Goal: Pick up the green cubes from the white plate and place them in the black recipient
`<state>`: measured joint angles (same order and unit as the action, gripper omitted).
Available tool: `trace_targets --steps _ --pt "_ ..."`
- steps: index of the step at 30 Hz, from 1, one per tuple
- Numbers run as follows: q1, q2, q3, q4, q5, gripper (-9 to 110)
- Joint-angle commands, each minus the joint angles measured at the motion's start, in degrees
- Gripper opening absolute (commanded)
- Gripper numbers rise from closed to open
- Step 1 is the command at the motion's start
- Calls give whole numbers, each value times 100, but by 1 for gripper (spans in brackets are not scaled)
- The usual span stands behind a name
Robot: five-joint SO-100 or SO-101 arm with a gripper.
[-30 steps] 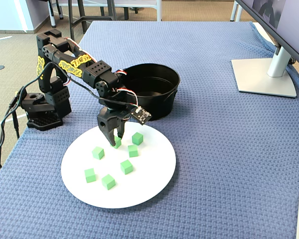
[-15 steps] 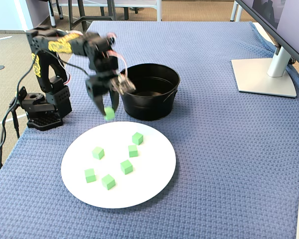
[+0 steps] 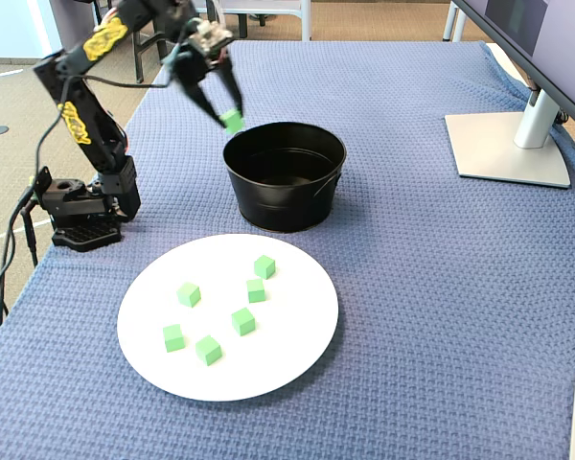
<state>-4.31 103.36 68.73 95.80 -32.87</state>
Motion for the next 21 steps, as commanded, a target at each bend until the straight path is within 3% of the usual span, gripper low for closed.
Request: trace_targets --steps 1,6,7,9,11,14,18,21 --pt "-343 -923 -598 -457 589 0" --pt "-404 -1749 -316 -861 457 0" --pt "-396 -1872 -299 -932 475 4" --pt "-360 -1898 -193 -1002 431 30" --pt "-290 -1644 -114 -1028 422 35" --pt "-176 -1151 -246 -888 475 32" --pt "-79 -237 -554 -35 237 4" --pt "88 545 -536 888 -633 0"
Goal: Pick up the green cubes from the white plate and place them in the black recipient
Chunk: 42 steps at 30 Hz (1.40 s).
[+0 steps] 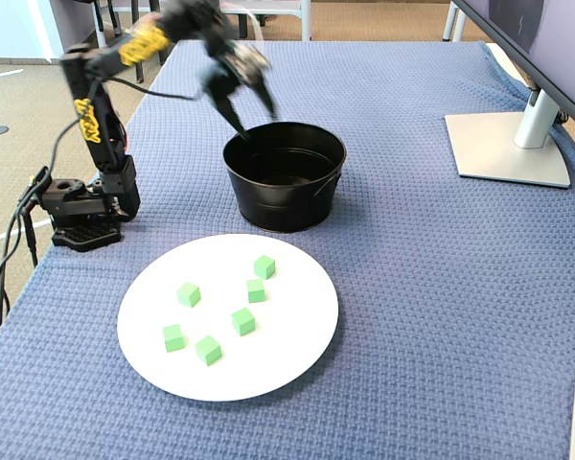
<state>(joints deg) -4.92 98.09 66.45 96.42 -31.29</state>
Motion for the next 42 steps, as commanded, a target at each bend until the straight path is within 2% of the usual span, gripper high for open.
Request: trace_targets --steps 1,4,10,15,21,24,25,31,35,42 --pt "290 1380 -123 1099 -1345 0" --pt "1143 2153 729 1099 -2988 0" --pt "3155 2373 3155 -1116 -5528 0" --pt "4069 1582 3779 -2373 -6873 0" --pt "4500 703 3656 -2839 -7444 1" --pt "4562 352 3516 -2848 -7532 22" --pt "4605 246 3498 -2848 -7629 25" --pt "4948 -255 3384 -2839 -8358 28" --pt "5150 -413 3234 -2426 -9000 39" --pt "5256 -703 3138 -2830 -9193 38"
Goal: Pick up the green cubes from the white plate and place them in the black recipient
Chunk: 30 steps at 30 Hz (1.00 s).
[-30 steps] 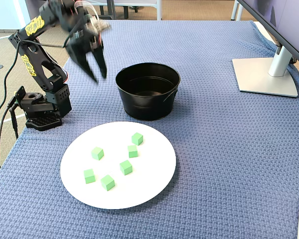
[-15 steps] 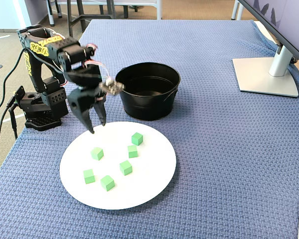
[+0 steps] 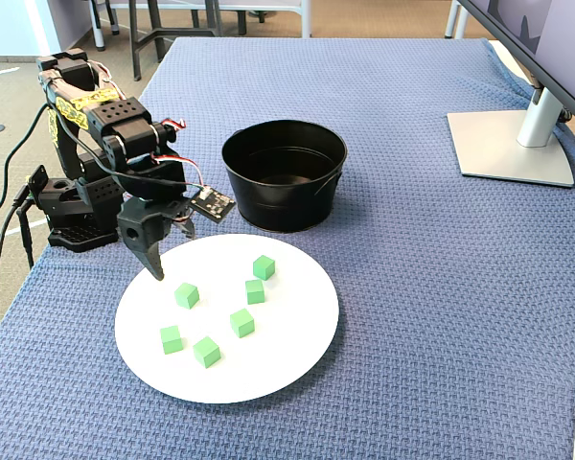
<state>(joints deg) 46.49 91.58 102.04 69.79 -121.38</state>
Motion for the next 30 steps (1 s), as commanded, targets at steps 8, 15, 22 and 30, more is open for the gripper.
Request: trace_targets --steps 8,15,22,30 --pt "123 -615 -404 -686 -62 34" --pt "53 -949 -360 -1020 141 33" --pt "44 -1063 -255 -1222 220 31" --pt "70 -1116 -26 -1468 220 29"
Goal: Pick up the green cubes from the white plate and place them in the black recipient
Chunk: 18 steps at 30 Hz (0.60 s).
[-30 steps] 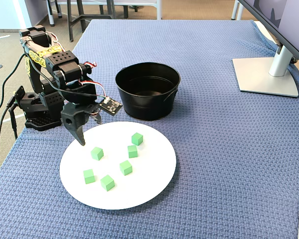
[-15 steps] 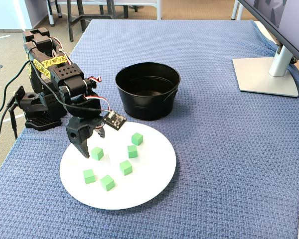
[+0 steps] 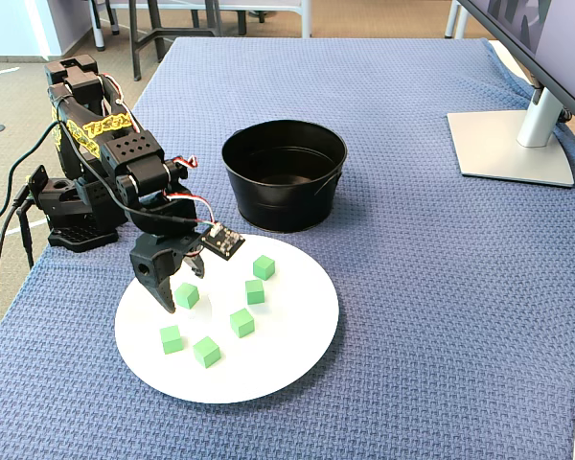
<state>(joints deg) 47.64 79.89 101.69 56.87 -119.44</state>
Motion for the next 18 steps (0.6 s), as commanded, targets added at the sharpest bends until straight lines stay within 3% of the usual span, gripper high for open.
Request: trace_targets --steps 1,14,18 --pt "-44 53 9 -176 26 28" --pt "-18 -9 149 -308 62 24" --pt "-26 0 193 -334 70 17"
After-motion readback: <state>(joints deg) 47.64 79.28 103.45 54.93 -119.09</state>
